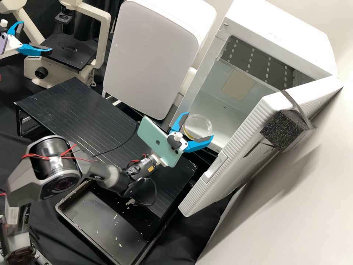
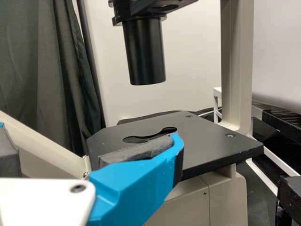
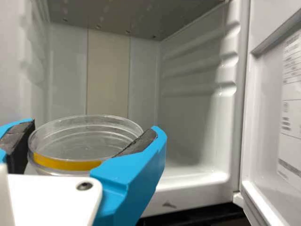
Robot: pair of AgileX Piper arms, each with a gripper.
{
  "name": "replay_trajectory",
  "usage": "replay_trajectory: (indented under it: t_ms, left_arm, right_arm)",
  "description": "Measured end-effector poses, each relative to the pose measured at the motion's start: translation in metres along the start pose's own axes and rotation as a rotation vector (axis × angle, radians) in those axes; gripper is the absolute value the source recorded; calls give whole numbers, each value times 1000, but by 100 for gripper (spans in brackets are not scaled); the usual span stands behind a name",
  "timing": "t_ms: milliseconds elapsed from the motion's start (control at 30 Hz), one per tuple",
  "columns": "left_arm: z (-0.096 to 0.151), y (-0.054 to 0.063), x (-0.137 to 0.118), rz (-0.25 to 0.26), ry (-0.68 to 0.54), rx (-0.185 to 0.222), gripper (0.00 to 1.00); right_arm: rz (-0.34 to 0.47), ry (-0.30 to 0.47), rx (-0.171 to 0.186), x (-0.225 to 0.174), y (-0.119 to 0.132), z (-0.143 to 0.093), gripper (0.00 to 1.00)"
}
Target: Place the petri dish in the incubator
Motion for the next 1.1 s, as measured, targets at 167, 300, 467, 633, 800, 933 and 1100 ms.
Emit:
replay_trajectory:
  t_ms: [167,300,467,633,800,933,1100]
  left_arm:
    - [0,0,0,0,0,0,100]
    - [0,0,0,0,0,0,100]
    - [0,0,0,0,0,0,100]
    - [0,0,0,0,0,0,100]
    - [0,0,0,0,0,0,100]
    - [0,0,0,0,0,0,100]
    - [0,0,0,0,0,0,100]
  right_arm:
    - [12,-26,-3,27,3,9,0]
    - [21,-23,-10,41,5,13,0]
    - [22,-25,-13,52,4,18,0]
    - [-24,-64,-9,63,-8,25,0]
    - [-80,-104,-30,72,-25,33,0]
    - [-94,-114,-46,79,-31,37,0]
    - [-84,-121,-56,87,-30,41,0]
